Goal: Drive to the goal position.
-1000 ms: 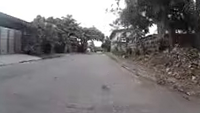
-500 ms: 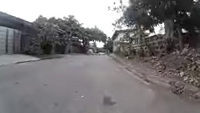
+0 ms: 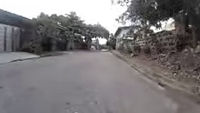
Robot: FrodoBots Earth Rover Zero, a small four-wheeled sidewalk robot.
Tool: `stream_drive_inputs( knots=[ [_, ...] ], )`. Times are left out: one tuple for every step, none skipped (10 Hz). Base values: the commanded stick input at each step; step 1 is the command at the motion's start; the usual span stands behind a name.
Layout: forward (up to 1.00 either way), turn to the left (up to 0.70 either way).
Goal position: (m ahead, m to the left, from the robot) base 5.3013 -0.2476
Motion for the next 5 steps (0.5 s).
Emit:
stream_drive_inputs(
  knots=[
    [1.0,0.02],
    [1.0,0.02],
    [1.0,0.02],
    [1.0,0.02],
    [1.0,0.02]
  ],
)
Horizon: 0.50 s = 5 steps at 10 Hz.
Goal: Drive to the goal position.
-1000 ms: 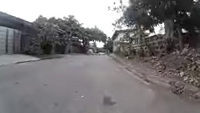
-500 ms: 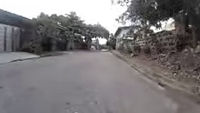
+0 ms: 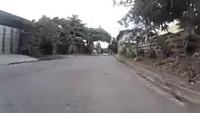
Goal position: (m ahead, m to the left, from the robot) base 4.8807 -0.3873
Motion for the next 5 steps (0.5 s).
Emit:
stream_drive_inputs(
  knots=[
    [1.0,-0.18],
    [1.0,-0.38],
    [1.0,-0.2],
    [1.0,0.02],
    [1.0,0.02]
  ],
)
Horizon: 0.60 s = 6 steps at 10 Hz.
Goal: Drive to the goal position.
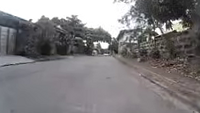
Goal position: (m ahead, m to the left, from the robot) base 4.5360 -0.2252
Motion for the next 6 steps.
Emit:
stream_drive_inputs(
  knots=[
    [1.0,0.03],
    [1.0,0.03],
    [1.0,0.03],
    [1.0,0.03],
    [1.0,0.03],
    [1.0,0.03]
  ],
)
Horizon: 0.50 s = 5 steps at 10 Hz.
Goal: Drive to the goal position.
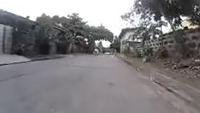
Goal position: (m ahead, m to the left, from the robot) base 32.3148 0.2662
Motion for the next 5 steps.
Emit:
stream_drive_inputs(
  knots=[
    [1.0,0.03],
    [1.0,0.03],
    [1.0,0.03],
    [1.0,0.03],
    [1.0,-0.37]
  ],
)
